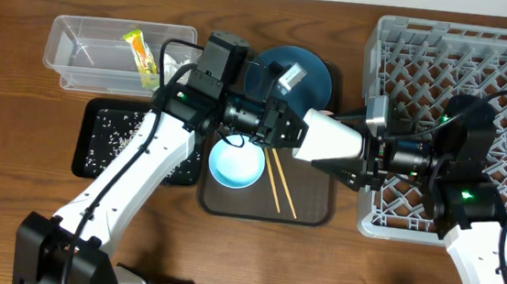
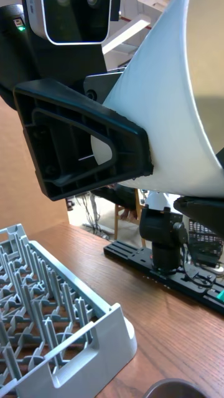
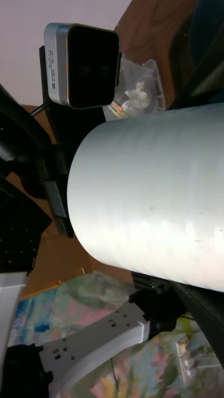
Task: Sort waste into correct bins and load items into the dishwasher rack
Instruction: 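Grasp the white cup with the right gripper from the left gripper, then open the left gripper and carry the cup with the right gripper toward the rack, then lower the white cup upside down into the rack and open the right gripper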
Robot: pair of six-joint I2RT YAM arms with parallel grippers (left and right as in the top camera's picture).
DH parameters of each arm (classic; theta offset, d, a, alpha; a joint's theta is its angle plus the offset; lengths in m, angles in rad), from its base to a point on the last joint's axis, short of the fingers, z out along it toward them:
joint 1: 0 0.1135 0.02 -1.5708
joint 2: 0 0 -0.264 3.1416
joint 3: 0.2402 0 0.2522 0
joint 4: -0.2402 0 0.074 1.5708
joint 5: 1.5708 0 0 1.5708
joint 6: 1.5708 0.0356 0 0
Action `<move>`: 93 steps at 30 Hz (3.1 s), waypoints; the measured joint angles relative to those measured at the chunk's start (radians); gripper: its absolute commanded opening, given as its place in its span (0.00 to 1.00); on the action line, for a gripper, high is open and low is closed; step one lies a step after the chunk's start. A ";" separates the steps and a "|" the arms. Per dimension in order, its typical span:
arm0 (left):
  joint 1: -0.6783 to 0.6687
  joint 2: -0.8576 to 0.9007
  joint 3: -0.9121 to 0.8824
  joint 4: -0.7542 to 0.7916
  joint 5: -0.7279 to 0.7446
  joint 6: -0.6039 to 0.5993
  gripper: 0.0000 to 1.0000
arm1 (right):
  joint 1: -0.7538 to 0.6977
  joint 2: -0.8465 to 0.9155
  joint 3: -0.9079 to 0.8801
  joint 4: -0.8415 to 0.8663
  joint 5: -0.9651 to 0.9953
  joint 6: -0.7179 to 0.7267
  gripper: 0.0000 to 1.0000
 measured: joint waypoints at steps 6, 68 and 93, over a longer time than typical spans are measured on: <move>0.000 0.000 0.000 0.003 0.000 0.000 0.06 | 0.000 0.000 0.000 0.000 0.002 0.003 0.67; 0.232 -0.279 0.000 -0.638 -1.160 0.312 0.71 | -0.484 0.203 0.661 -1.037 1.314 0.197 0.01; 0.232 -0.279 0.000 -0.640 -1.160 0.312 0.71 | -0.945 0.721 0.866 -1.118 1.321 0.398 0.01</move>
